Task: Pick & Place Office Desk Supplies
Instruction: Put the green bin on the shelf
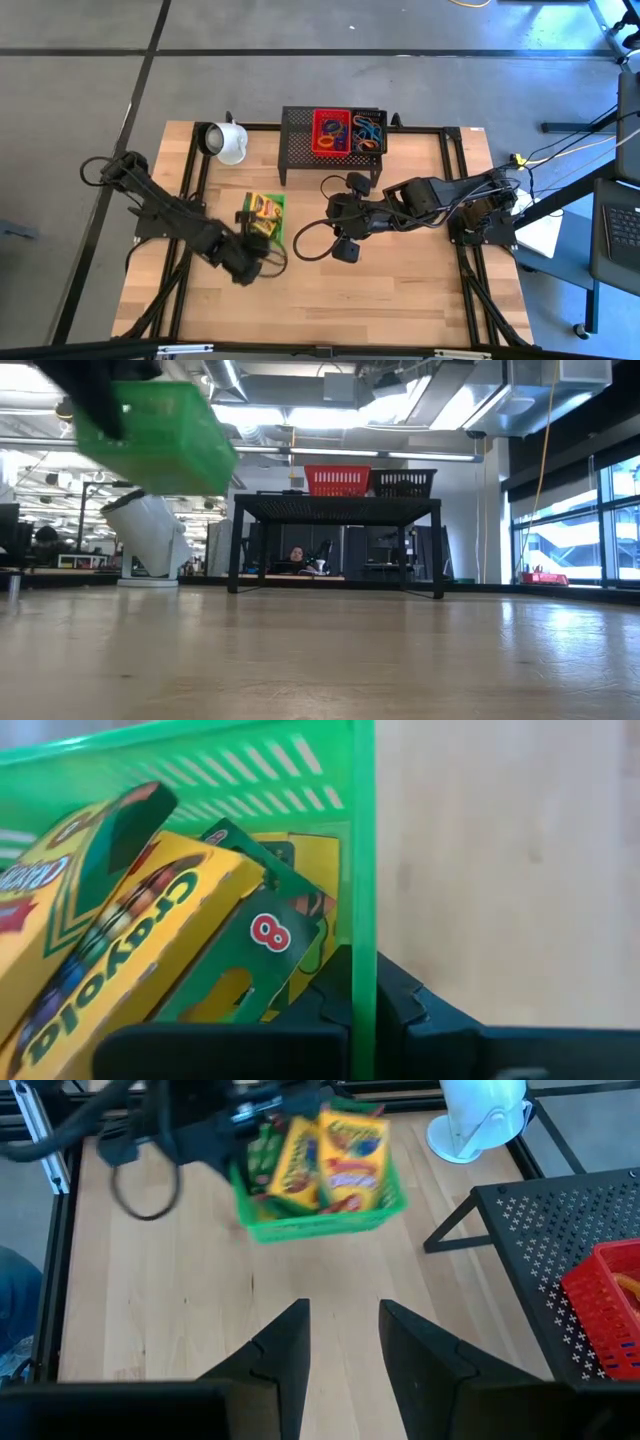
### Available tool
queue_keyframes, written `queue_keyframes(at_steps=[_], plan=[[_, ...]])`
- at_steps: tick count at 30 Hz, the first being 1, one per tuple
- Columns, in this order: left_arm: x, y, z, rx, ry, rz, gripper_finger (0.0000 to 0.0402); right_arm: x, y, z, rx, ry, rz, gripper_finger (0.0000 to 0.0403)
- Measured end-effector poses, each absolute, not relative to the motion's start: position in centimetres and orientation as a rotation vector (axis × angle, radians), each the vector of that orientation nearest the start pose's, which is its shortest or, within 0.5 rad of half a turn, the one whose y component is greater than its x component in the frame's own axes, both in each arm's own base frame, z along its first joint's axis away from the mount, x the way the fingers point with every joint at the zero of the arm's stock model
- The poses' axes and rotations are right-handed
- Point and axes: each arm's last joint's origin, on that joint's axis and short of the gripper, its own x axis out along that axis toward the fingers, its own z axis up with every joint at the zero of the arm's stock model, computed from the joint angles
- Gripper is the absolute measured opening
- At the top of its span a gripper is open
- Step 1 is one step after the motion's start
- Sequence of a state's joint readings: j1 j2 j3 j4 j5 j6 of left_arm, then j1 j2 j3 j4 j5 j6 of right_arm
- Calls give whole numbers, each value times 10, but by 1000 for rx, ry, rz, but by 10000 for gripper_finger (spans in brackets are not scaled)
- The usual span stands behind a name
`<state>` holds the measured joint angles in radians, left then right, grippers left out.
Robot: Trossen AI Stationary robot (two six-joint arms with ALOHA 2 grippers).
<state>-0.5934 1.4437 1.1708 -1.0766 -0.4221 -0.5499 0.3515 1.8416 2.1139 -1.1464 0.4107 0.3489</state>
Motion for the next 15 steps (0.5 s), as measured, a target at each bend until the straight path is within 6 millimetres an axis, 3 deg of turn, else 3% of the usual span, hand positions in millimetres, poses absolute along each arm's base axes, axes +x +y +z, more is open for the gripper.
queue_keyframes(at_steps=[10, 15], plan=[[255, -64, 309, 317, 1174, 243, 2, 352, 117, 409, 5, 786, -195, 123], [264, -17, 316, 404, 1223, 268, 3, 352, 117, 409, 5, 786, -195, 123]])
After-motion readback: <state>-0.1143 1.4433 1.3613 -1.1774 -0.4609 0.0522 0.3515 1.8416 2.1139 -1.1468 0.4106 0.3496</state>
